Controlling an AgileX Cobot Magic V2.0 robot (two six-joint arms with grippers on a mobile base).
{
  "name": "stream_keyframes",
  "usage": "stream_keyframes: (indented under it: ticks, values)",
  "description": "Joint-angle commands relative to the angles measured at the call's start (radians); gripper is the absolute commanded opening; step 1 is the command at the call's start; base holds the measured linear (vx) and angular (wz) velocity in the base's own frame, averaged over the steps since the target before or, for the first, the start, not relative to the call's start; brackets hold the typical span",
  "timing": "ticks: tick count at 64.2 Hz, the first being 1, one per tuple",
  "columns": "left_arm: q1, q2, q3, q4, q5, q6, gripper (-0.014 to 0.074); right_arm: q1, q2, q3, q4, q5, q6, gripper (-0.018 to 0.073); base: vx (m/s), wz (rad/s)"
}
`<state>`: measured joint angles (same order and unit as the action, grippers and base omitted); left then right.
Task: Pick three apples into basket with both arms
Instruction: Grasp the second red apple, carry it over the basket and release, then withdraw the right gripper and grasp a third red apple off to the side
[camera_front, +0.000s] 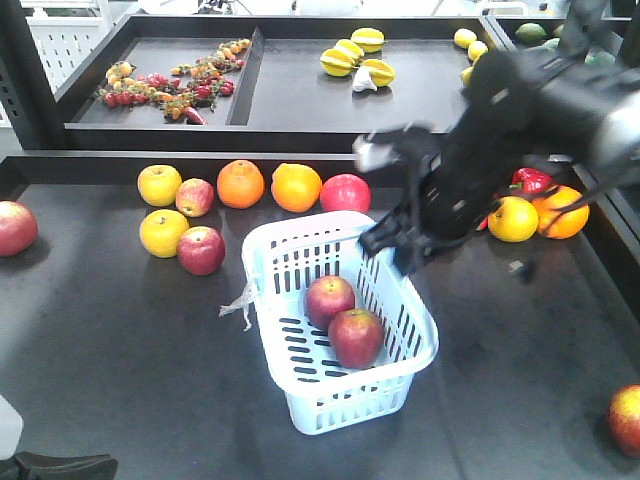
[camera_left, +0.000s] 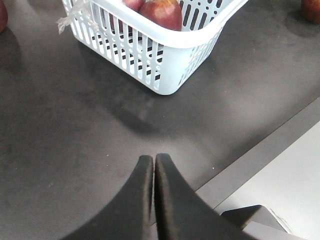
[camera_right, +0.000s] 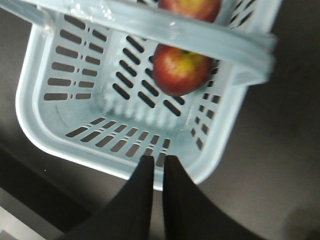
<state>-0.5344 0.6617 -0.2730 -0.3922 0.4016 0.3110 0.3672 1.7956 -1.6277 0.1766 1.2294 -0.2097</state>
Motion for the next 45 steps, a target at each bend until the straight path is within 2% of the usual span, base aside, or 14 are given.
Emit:
stream_keyframes:
  ticks: [1,10,22,33,45]
  values:
    - [-0.002,-0.001,-0.023,-0.019,-0.046,-0.01,-0.0008,-0.032,-0.111,-0.021,-0.017,0.049,0.007,-0.001,0.0,0.0]
    - [-0.002,-0.001,-0.023,-0.019,-0.046,-0.01,-0.0008,-0.09,-0.215,0.081,-0.03,0.005,-0.005,-0.0009,0.0,0.0]
    - [-0.002,-0.001,-0.023,-0.019,-0.046,-0.01,-0.0008,-0.219,-0.386,0.353,-0.034,-0.106,-0.005,-0.0009,0.0,0.0]
    - [-0.002,-0.001,-0.023,-0.019,-0.046,-0.01,-0.0008,-0.4,-0.529,0.58,-0.093,-0.2,-0.005,-0.0009,0.0,0.0]
    - [-0.002,-0.001,-0.023,-0.019,-0.046,-0.01,-0.0008,-0.63,-0.581,0.664,-0.117,-0.247,0.002,-0.0009,0.0,0.0]
